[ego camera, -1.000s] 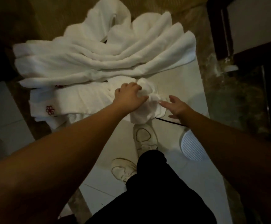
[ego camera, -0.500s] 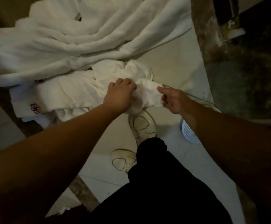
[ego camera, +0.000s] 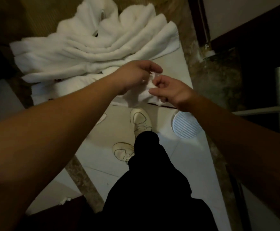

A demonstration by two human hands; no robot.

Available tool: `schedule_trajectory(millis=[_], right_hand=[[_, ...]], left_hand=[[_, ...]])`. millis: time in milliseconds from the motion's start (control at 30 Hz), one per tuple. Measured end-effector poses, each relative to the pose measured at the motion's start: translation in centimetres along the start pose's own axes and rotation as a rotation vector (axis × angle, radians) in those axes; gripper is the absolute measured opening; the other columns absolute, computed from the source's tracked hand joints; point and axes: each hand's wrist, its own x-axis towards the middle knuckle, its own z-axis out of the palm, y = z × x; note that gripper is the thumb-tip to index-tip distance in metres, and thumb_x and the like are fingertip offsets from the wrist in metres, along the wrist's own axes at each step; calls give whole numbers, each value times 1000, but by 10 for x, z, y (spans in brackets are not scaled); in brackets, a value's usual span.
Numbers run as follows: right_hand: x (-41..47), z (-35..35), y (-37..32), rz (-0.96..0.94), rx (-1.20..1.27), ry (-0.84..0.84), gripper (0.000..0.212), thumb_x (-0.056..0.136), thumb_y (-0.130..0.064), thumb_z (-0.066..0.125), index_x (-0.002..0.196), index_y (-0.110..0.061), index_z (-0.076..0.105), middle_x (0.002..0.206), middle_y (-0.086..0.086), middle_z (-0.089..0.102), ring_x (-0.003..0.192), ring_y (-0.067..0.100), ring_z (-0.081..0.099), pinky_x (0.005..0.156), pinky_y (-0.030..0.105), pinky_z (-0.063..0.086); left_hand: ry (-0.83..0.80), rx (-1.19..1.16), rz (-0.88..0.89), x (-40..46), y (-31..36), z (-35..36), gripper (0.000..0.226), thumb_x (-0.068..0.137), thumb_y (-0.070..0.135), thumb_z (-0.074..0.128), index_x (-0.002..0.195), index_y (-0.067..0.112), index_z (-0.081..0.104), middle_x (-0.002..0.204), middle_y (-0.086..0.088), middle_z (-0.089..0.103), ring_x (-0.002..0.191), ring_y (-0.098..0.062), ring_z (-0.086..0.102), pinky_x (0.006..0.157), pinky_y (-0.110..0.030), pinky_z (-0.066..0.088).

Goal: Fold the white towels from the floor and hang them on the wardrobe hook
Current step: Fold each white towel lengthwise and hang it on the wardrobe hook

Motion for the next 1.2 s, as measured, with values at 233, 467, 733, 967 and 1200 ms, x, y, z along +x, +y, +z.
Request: schedule_trajectory(millis=[233, 467, 733, 967, 1200], right_hand=[[-62, 31, -101, -211, -63, 16, 17, 85, -10, 74, 89, -22, 63, 64, -12, 64, 57, 1, 57, 53, 15, 44], [-121, 78, -175, -306, -554, 120, 31, 87, -29, 79, 113, -30, 63, 81, -15, 61, 75, 2, 58, 62, 11, 41], [-195, 143, -278, -420, -1263, 59, 35, 93, -41, 69, 79, -9, 62, 79, 9, 57, 74, 24, 52, 59, 37, 32], [-284, 172, -348, -542, -1369, 135, 38, 96, -41, 66, 74, -14, 51, 76, -1, 45, 76, 21, 45, 59, 35, 28], [-393, 208, -397, -784, -1366, 128, 36, 98, -44, 61, 75, -20, 48, 72, -5, 47, 77, 23, 49, 58, 36, 29]], left_hand=[[22, 269, -4, -73, 71, -66, 23, 84, 9, 73, 89, 32, 71, 79, 14, 69, 76, -6, 59, 70, -22, 46], [274, 689, 49, -180, 115, -104, 26, 87, 50, 73, 96, 29, 59, 83, 5, 59, 78, -16, 54, 63, -31, 37], [554, 546, 92, -338, 181, -139, 18, 87, 42, 75, 79, 29, 66, 77, 10, 60, 72, -3, 54, 57, -25, 39], [822, 382, 79, -485, 227, -145, 15, 87, 41, 76, 77, 33, 68, 84, 7, 67, 80, -8, 63, 60, -26, 47], [1129, 248, 152, -617, 257, -82, 11, 88, 39, 73, 84, 30, 73, 83, 6, 69, 79, -8, 66, 65, -26, 50]])
